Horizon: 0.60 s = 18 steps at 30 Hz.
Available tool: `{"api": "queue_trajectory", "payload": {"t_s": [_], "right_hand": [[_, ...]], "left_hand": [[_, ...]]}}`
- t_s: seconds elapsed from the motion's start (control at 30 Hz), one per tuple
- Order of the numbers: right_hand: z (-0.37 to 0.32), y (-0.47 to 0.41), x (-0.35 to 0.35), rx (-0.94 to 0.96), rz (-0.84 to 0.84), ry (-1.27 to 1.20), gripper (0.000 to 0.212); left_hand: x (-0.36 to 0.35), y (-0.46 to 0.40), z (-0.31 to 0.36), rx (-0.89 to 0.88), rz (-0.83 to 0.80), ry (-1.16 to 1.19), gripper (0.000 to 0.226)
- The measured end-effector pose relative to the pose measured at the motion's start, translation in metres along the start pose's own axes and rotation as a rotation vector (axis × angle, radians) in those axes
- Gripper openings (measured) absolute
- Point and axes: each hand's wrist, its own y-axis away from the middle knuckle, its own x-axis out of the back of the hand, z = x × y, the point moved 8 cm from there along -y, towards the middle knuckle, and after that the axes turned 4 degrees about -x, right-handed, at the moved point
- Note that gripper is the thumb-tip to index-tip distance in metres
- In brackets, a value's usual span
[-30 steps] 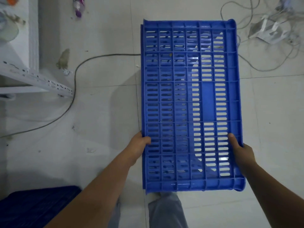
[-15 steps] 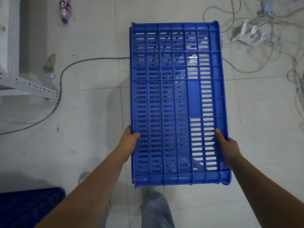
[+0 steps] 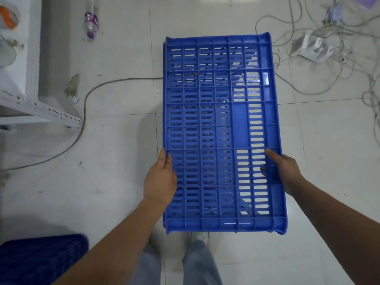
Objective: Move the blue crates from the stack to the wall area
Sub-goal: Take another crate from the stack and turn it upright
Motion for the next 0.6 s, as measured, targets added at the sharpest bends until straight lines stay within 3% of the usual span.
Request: {"api": "queue_trajectory", "payload": {"t_s": [0.13, 0.37, 0.5, 0.6], "right_hand": [[-0.003, 0.018, -0.026, 0.116, -0.047, 0.007, 0.008], [-0.01, 0.067, -0.094, 0.255, -0.079, 0.019, 0.008], [-0.006, 0.086, -0.133, 0.3, -0.111, 0.01, 0.007], [-0.002, 0.097, -0.165, 0.288, -0.188, -0.001, 0.003]], "left_hand": [[0.012, 0.003, -0.032, 0.079, -0.024, -0.013, 0.057], [0.029, -0.002, -0.11, 0.112, -0.069, -0.064, 0.05], [0.041, 0.005, -0.129, 0.31, -0.048, 0.224, 0.047], [0.056, 0.017, -0.105, 0.325, 0.033, 0.452, 0.048]]}}
